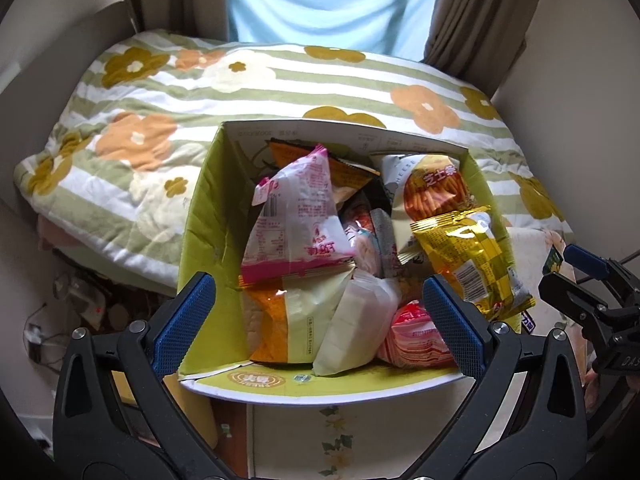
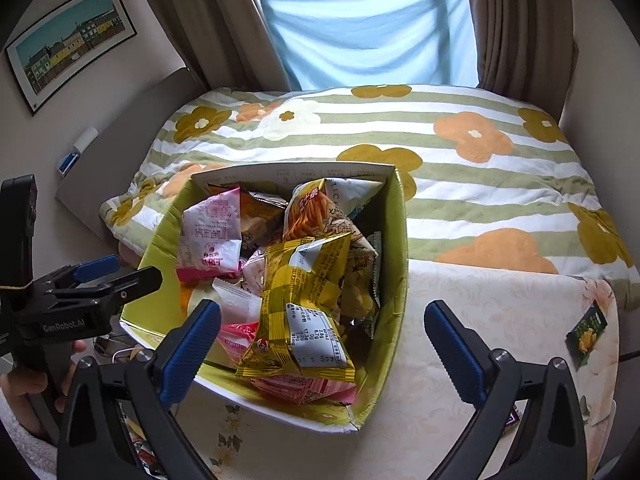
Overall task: Organize snacks
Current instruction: 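Move both tools back toward the chocolate bar and green cracker packet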
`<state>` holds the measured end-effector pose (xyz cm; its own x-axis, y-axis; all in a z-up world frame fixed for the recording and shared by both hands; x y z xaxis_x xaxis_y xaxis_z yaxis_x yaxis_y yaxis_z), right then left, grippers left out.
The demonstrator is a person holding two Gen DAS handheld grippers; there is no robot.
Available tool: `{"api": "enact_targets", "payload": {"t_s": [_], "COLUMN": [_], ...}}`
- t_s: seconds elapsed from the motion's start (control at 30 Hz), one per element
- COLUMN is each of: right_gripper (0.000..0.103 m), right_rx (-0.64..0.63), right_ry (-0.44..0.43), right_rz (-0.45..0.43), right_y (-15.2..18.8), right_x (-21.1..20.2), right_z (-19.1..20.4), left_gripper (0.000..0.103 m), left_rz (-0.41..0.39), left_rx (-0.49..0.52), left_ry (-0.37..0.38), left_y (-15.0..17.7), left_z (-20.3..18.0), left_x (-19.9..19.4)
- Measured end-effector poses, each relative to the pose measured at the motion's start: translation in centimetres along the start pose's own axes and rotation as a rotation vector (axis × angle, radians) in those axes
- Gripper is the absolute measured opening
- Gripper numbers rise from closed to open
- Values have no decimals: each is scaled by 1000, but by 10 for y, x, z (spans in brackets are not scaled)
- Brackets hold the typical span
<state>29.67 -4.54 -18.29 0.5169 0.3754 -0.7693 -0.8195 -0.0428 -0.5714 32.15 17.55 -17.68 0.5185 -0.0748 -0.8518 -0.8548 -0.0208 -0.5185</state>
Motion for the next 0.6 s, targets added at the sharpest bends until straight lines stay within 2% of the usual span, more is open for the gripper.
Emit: {"api": "enact_targets", "payload": {"t_s": [0.3, 0.47, 0.6], "right_gripper": [101, 101, 101], "right_rx": [30, 48, 82], "right_ry": [58, 118, 143], "right_rz": [-41, -86, -118], "right_y": [4, 8, 11], "right_x": [-36, -64, -90], "right_z": [-17, -49, -91], "left_gripper": [103, 103, 103], "left_rz": [-51, -72, -78], "left_rx": [82, 119, 128], "left_ry": [2, 9, 21], "left_y": [-11, -8, -1], "left_z": [-37, -78, -121], "left_x": [-18, -27, -31]}}
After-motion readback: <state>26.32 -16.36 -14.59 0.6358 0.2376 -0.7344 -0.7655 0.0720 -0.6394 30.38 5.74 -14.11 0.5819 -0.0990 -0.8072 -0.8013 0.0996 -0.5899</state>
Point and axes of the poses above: each gripper's, at about its wrist camera, not at the fingertips, and x roughly the way its jaws point, z to its left, y to its underside, the point moved 5 cm from there along x, roughly the way its jaws point, and after that the axes turned 2 degrees about -y, right-handed, at the moved point
